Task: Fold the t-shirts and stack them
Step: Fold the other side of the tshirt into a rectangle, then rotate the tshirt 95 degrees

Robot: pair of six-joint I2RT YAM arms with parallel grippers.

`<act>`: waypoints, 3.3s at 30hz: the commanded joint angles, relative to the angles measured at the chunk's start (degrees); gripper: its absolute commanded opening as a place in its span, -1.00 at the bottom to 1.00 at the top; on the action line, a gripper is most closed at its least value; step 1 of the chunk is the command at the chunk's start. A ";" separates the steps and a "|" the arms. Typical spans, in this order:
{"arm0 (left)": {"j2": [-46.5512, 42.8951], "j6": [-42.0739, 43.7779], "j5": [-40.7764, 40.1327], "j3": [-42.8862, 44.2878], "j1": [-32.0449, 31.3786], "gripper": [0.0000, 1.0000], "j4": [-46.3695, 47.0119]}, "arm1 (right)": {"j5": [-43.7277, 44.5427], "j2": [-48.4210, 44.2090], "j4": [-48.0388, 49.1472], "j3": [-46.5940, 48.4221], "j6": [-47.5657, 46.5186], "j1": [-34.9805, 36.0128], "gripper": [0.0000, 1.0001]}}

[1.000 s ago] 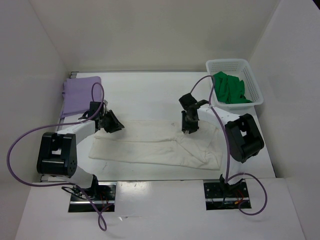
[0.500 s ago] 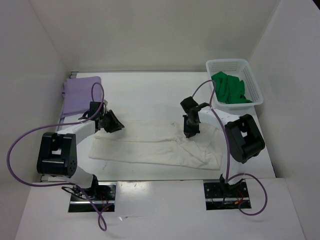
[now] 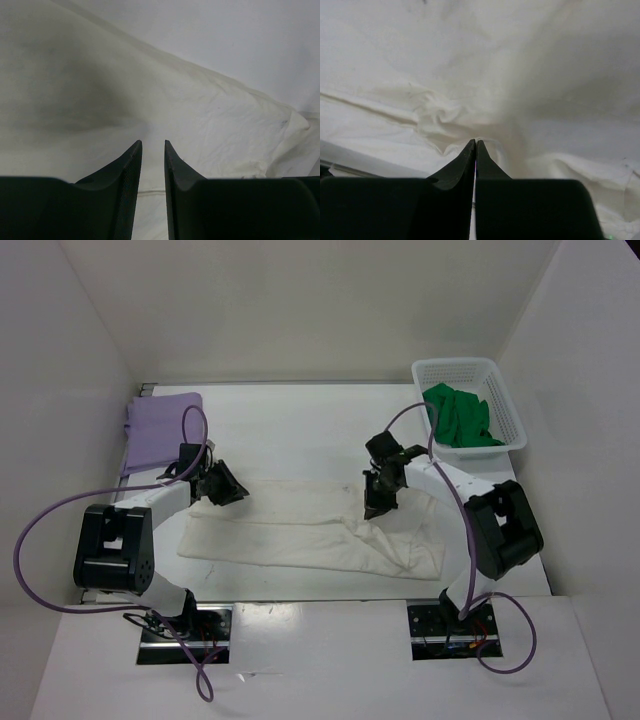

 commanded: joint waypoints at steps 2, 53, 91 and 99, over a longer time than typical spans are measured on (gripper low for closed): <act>-0.65 0.35 1.00 0.84 -0.20 -0.37 1.76 | -5.36 -2.92 -3.63 -0.54 -1.22 0.68 -0.99; 12.97 -4.56 8.11 6.55 2.17 -0.33 5.10 | -2.22 -3.18 1.38 -5.56 6.69 -0.81 -0.39; -5.48 -2.19 0.56 9.89 -3.97 -0.73 -2.46 | -2.65 48.53 -9.35 90.62 0.02 -3.01 -0.65; -3.81 1.06 -0.84 12.09 -3.98 -0.95 -4.48 | -4.41 17.15 8.74 39.92 -0.61 -3.01 -0.89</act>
